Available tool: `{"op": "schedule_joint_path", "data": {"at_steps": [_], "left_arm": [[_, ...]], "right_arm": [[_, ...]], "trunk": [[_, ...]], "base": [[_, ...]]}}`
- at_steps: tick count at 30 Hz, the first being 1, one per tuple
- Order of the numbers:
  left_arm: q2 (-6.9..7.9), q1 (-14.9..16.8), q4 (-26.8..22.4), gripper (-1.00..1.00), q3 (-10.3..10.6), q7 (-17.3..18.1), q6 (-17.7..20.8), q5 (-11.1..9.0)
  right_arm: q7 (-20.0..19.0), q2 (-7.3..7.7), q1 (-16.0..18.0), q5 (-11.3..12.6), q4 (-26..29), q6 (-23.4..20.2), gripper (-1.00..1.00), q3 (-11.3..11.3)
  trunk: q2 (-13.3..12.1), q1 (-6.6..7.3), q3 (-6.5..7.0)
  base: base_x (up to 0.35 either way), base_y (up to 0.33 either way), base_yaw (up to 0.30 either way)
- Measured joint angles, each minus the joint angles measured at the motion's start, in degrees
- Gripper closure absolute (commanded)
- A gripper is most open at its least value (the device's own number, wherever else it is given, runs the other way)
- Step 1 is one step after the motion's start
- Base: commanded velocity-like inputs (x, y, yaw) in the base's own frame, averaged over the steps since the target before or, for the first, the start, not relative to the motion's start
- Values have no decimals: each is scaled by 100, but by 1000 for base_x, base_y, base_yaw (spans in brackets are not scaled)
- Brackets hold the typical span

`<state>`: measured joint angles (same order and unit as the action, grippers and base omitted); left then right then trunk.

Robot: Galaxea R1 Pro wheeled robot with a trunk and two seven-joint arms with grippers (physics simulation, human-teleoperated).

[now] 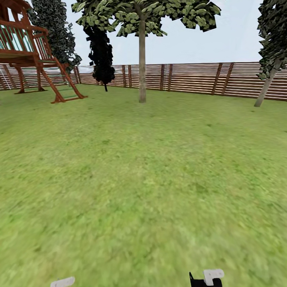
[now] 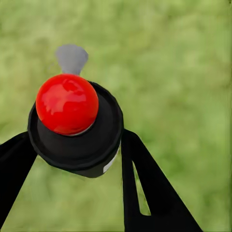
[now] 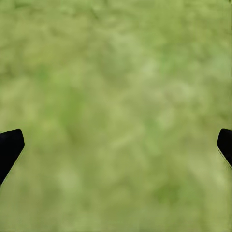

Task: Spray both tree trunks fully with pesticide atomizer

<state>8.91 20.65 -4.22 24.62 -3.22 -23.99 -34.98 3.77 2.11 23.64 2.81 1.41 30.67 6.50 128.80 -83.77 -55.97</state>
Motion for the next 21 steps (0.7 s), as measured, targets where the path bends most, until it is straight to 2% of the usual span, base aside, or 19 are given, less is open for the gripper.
{"op": "schedule_joint_path", "data": {"at_steps": [21], "left_arm": [[4, 0, 0, 100, -1, 4, 0, -1]], "right_arm": [[-1, 0, 0, 0, 0, 1, -100, 0]], "trunk": [[0, 0, 0]], "base": [[339, 0, 0]]}}
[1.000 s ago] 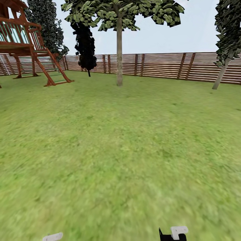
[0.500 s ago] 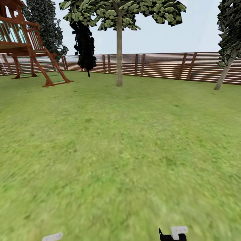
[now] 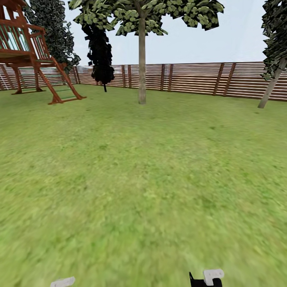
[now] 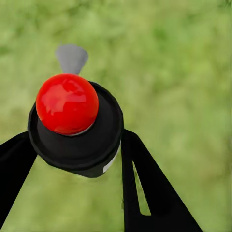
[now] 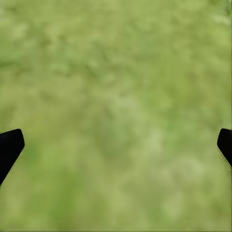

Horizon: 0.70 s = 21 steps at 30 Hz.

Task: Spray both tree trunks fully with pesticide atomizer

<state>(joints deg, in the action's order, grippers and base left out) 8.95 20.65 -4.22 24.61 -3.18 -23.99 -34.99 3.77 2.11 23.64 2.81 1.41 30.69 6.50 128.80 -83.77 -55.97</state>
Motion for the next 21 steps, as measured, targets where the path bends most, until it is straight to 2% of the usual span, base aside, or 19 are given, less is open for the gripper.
{"op": "schedule_joint_path", "data": {"at_steps": [21], "left_arm": [[-7, 1, 0, 100, 1, -2, -4, 0]], "right_arm": [[-1, 0, 0, 0, 1, -1, -100, 0]], "trunk": [[0, 0, 0]], "base": [[339, 0, 0]]}}
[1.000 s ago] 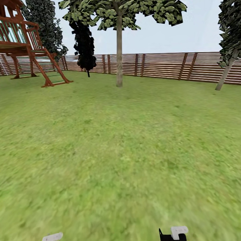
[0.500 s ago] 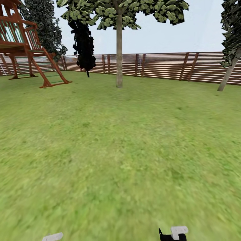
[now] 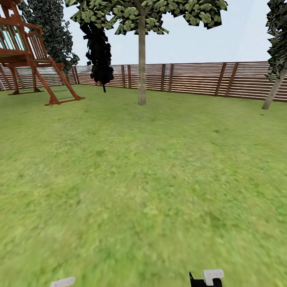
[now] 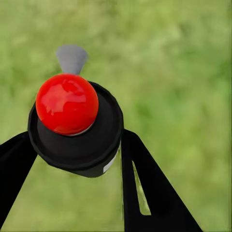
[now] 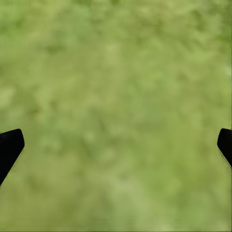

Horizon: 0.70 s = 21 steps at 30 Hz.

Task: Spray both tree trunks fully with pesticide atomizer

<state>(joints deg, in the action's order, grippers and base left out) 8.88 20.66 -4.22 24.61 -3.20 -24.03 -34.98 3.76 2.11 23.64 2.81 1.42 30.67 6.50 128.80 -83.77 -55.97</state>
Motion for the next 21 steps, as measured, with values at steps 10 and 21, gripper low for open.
{"op": "schedule_joint_path", "data": {"at_steps": [10, 21], "left_arm": [[-3, -1, 0, 100, -1, -3, 4, 0], [8, -18, 0, 100, 0, 4, 4, -2]], "right_arm": [[1, 0, 0, -1, -1, 0, -100, 0], [1, 0, 0, 0, 0, 0, -100, 0]], "trunk": [[0, 0, 0], [0, 0, 0]], "base": [[339, 0, 0], [339, 0, 0]]}}
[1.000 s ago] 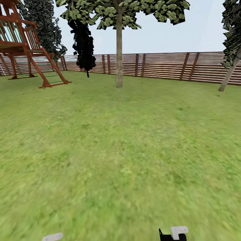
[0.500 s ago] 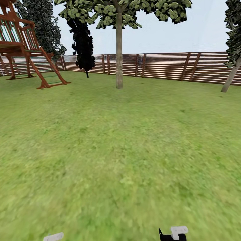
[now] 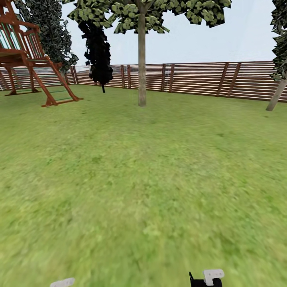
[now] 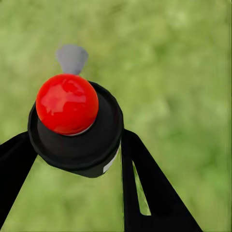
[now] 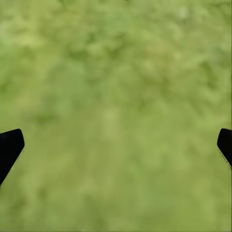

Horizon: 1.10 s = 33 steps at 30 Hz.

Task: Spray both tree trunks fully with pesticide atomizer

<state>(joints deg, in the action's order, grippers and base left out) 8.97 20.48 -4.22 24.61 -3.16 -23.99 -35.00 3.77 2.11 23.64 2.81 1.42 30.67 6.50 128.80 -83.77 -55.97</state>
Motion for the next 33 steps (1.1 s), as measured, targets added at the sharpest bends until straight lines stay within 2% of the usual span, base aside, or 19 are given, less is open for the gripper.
{"op": "schedule_joint_path", "data": {"at_steps": [33], "left_arm": [[-3, 0, 0, 100, -1, 19, -2, -16]], "right_arm": [[0, 0, 0, 0, 0, 1, -100, 0]], "trunk": [[0, 0, 0]], "base": [[339, 0, 0]]}}
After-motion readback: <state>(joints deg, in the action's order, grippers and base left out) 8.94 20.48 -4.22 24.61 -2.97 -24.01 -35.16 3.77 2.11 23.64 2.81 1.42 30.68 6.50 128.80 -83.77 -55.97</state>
